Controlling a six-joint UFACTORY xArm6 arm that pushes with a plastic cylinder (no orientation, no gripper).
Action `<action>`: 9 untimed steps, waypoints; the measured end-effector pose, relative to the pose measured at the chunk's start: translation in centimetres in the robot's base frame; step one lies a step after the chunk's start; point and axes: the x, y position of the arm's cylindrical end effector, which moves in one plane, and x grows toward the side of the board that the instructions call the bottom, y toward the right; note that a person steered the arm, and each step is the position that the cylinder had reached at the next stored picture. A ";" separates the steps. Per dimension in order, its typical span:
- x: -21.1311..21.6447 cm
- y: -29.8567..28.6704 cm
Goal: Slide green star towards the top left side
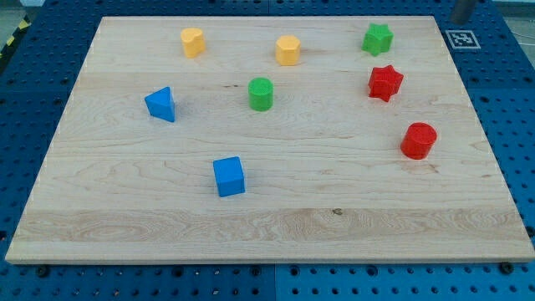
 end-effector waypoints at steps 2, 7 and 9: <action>-1.3 -4.1; -1.2 -11.3; -1.2 -12.4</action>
